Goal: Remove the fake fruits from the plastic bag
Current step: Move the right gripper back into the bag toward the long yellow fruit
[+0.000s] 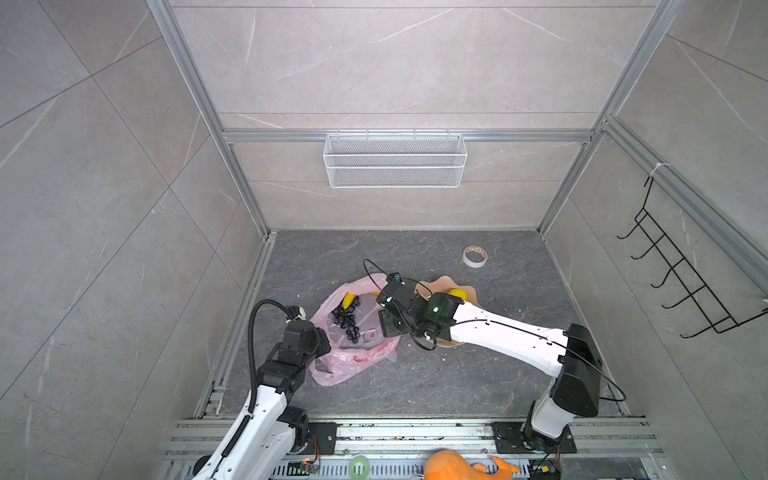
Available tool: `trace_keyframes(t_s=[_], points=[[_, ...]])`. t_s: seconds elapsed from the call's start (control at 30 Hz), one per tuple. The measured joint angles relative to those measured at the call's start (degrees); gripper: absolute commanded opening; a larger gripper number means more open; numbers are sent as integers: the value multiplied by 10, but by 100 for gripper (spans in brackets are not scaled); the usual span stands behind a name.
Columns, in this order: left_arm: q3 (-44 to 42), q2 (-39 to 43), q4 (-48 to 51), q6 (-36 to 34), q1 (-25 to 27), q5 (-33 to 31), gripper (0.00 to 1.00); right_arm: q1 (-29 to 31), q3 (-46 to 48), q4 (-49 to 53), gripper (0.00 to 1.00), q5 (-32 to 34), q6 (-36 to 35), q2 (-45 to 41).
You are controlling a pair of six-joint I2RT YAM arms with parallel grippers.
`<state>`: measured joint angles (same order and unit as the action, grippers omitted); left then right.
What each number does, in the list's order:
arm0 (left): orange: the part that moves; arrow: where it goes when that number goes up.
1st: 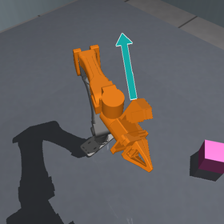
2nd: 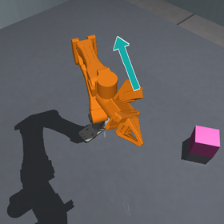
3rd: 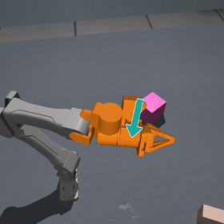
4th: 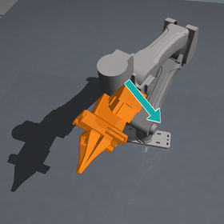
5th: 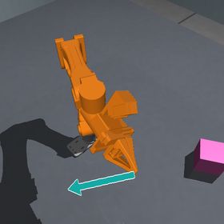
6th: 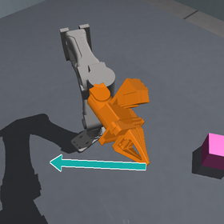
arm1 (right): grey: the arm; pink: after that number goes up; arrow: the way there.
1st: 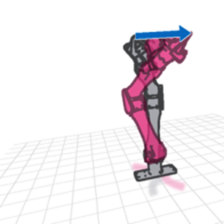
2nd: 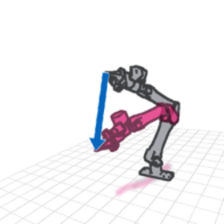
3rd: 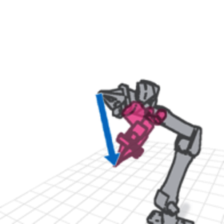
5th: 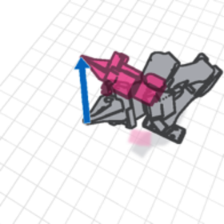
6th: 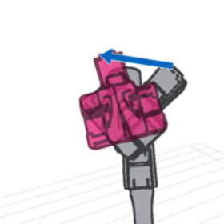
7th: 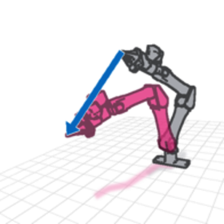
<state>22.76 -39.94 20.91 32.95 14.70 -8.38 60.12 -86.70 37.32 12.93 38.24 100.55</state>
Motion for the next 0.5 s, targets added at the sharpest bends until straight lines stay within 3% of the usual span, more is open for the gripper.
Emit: trace_keyframes(t_s=[0.5], points=[[0,1,0,0,0,0,38,0,-162,-50,64,-12,6,191]])
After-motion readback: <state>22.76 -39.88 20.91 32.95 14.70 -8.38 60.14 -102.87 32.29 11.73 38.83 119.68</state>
